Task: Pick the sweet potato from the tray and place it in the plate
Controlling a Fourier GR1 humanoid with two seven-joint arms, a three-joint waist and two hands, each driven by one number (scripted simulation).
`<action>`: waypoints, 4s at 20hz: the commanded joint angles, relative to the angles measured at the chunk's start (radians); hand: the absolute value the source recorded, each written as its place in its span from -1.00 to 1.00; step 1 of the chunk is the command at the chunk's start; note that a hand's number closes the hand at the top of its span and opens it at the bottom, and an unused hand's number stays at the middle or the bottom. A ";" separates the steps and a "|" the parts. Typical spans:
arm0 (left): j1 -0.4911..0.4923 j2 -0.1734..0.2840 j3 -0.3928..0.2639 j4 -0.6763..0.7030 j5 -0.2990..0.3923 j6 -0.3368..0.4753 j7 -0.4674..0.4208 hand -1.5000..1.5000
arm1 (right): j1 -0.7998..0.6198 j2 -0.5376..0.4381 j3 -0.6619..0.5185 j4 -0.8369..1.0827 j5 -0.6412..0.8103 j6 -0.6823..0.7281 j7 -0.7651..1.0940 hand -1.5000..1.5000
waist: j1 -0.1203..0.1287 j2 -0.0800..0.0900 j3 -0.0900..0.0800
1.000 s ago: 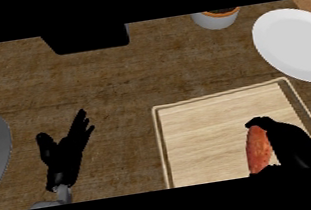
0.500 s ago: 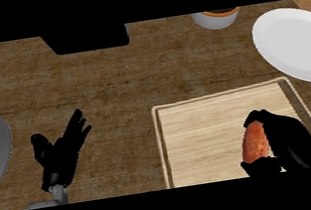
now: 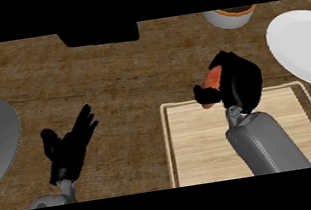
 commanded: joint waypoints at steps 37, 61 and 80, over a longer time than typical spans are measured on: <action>0.000 -0.015 0.041 0.055 -0.009 -0.022 -0.015 0.00 | -0.299 -0.480 -0.666 0.888 -0.587 -0.839 -0.766 1.00 | -0.016 0.012 0.004; 0.025 0.006 0.040 -0.017 -0.007 -0.039 0.018 0.00 | -0.272 -0.563 -1.060 1.055 -1.030 -0.403 -1.306 -1.00 | -0.024 0.005 0.005; 0.092 -0.019 0.060 -0.039 -0.033 -0.015 0.025 0.00 | 0.027 -0.488 -0.957 0.978 -1.125 -0.026 -1.442 -1.00 | -0.064 -0.016 -0.002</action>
